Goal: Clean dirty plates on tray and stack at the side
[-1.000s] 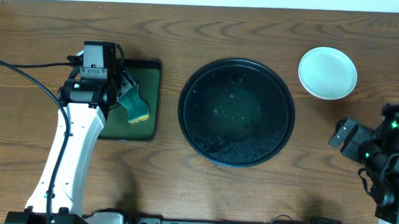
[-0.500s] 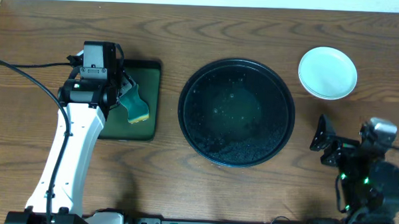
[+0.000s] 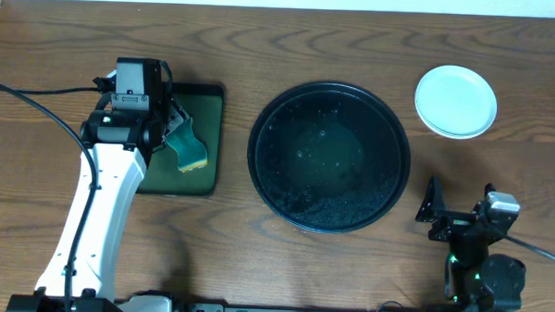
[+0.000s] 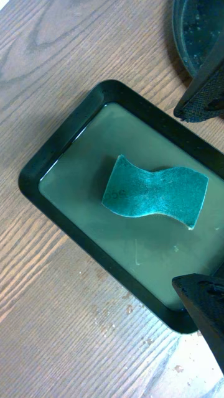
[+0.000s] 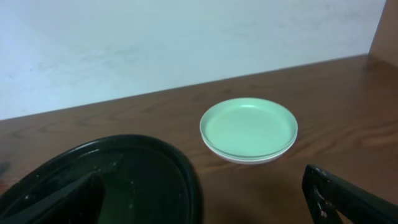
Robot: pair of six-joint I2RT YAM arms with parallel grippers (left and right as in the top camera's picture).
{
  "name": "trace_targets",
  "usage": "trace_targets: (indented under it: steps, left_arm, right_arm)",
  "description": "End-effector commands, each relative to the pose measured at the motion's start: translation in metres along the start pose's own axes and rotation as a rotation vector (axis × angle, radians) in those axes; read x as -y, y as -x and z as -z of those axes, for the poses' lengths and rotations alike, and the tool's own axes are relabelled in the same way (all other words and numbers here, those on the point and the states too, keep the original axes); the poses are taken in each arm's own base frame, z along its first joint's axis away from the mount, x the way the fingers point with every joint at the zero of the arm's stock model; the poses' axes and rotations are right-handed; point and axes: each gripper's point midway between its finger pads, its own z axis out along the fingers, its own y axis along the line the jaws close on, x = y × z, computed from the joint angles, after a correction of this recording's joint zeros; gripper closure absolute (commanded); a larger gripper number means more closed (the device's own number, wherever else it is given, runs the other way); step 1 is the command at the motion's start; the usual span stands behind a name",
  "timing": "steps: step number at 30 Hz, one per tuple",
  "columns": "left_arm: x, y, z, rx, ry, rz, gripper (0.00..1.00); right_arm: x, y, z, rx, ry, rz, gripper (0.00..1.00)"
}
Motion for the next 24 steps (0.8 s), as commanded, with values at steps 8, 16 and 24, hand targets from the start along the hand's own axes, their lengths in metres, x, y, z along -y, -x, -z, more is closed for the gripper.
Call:
trace_targets:
  steps: [8, 16, 24]
  left_arm:
    - [0.001, 0.007, 0.002, 0.016, 0.001, 0.0, 0.21]
    - [0.001, 0.007, 0.002, 0.016, 0.001, 0.0, 0.21]
    - [0.001, 0.007, 0.002, 0.016, 0.001, 0.0, 0.21]
  right_arm:
    - [-0.007, -0.02, -0.008, 0.124, 0.069, 0.07, 0.01]
    - [-0.017, -0.043, -0.009, 0.04, 0.12, 0.204, 0.01]
    - [-0.006, -0.041, -0.01, 0.046, 0.074, 0.26, 0.01]
